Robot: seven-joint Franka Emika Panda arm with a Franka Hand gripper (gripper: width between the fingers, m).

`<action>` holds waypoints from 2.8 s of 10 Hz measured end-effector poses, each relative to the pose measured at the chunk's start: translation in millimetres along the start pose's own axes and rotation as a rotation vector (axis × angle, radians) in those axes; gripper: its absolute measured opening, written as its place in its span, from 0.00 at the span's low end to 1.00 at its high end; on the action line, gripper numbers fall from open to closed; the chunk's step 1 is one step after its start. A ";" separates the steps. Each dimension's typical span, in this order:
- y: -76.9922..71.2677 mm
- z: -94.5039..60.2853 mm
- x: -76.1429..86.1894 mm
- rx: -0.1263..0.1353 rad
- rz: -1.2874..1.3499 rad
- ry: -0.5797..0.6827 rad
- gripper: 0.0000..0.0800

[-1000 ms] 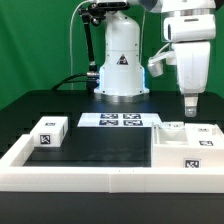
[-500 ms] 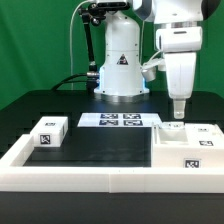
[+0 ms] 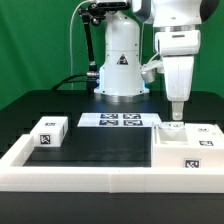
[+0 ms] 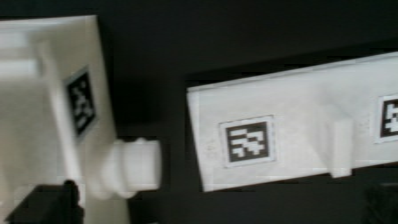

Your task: Assemble cabinet

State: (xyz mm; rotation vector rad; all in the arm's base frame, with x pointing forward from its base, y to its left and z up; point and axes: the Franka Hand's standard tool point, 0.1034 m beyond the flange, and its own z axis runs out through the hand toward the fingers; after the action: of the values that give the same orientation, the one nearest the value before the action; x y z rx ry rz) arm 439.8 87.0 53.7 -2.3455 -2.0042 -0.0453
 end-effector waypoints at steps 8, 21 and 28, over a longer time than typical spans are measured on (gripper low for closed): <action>-23.4 29.4 1.8 0.038 -0.020 0.014 1.00; -27.3 41.7 -1.1 0.052 0.003 0.023 0.09; -35.9 31.0 -12.2 0.047 0.082 0.007 0.09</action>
Offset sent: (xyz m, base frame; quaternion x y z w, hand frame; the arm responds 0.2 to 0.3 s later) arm -0.0083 0.0014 -0.0119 0.0106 0.0124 -0.0157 0.9997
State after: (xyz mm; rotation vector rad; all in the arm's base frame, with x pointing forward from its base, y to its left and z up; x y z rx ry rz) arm 402.0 82.4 22.9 -2.3916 -1.8827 -0.0026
